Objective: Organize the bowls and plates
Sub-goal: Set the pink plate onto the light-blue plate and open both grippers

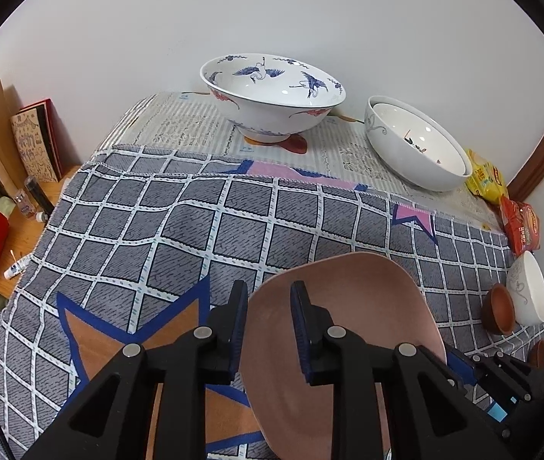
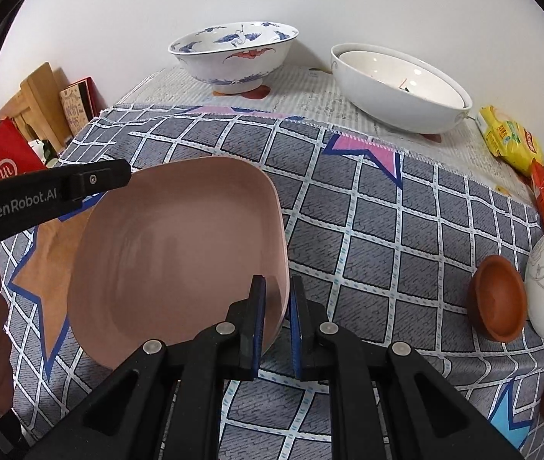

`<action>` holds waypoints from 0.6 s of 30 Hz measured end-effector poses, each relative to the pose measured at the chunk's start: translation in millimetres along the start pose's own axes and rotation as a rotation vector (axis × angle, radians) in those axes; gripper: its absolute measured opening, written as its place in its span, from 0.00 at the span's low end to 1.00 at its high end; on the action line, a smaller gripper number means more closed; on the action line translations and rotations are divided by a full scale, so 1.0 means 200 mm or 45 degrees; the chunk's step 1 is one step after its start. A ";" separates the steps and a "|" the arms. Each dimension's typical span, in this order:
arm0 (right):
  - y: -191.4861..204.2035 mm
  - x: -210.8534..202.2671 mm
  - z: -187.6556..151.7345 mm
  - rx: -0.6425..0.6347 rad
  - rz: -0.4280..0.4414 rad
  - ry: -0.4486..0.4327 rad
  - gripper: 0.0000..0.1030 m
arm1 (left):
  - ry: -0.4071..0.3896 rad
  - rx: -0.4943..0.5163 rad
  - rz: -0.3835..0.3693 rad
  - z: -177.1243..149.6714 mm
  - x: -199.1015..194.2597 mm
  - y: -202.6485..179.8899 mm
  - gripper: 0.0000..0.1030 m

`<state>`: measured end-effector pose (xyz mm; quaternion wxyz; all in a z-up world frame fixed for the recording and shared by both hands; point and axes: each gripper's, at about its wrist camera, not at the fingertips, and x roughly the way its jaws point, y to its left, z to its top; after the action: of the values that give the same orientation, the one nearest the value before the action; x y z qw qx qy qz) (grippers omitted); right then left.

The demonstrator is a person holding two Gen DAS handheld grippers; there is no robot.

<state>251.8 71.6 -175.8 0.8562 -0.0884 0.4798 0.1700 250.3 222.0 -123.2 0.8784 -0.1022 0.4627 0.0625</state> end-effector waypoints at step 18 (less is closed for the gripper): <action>-0.32 -0.39 -0.14 0.085 -0.019 -0.100 0.39 | -0.057 0.092 -0.028 -0.07 -0.30 -0.25 0.28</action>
<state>216.9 -11.8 -125.0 0.8781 -0.0566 0.4506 0.1507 214.6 169.3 -74.9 0.8922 -0.0742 0.4438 0.0383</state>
